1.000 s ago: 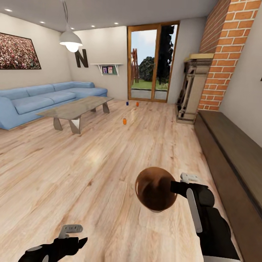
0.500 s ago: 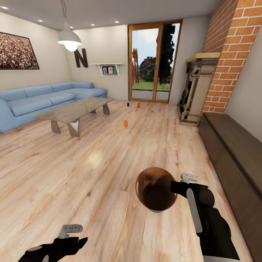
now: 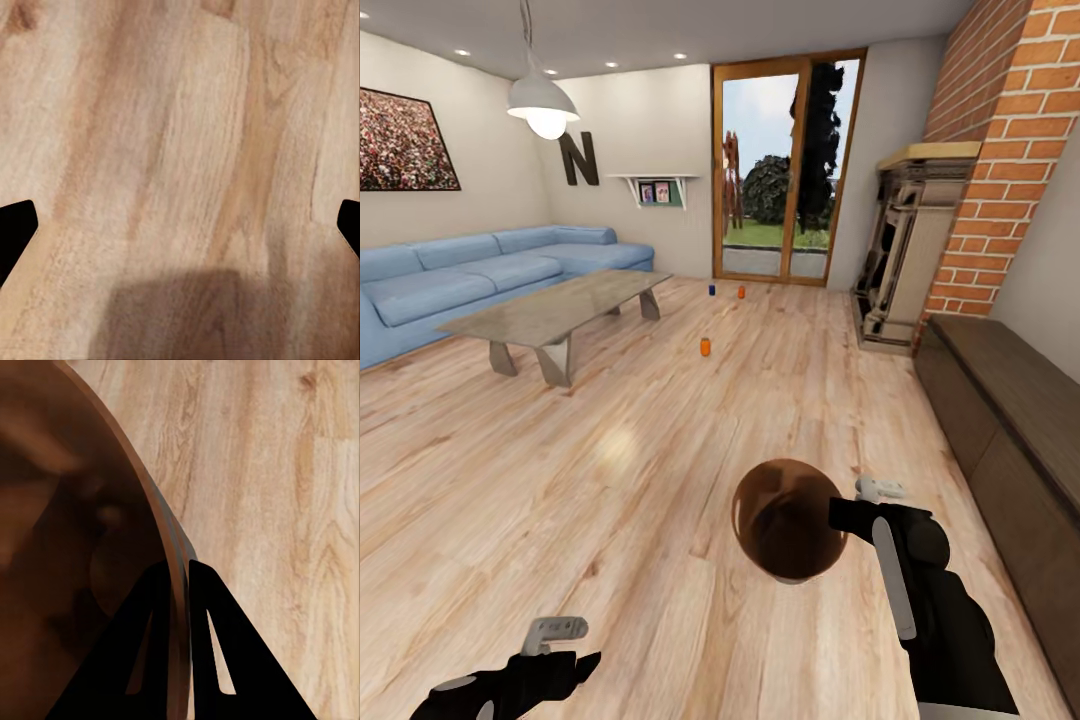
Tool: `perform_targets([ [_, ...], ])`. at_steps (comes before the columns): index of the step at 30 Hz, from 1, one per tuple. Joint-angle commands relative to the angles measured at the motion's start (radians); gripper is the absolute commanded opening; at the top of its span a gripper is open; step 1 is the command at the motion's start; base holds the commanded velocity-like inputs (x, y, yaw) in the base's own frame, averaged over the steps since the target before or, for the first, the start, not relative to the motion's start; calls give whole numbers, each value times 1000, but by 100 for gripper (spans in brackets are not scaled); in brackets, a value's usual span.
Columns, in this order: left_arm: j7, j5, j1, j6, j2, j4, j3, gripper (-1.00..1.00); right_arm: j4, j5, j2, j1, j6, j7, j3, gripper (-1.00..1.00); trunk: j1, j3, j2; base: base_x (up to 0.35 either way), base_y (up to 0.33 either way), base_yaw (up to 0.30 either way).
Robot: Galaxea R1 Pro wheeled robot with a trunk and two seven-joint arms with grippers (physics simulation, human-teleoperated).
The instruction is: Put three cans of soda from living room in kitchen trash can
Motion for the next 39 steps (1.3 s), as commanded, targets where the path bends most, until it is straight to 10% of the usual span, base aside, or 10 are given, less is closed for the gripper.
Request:
perform_targets([
  [1, 0, 0, 0, 0, 0, 0, 0, 100, 0, -14, 0, -1, 0, 4, 0, -100, 0, 0, 0, 338, 0, 0],
  [39, 0, -1, 0, 14, -2, -1, -3, 100, 1, -13, 0, -1, 0, 4, 2, -100, 0, 0, 0, 292, 0, 0],
])
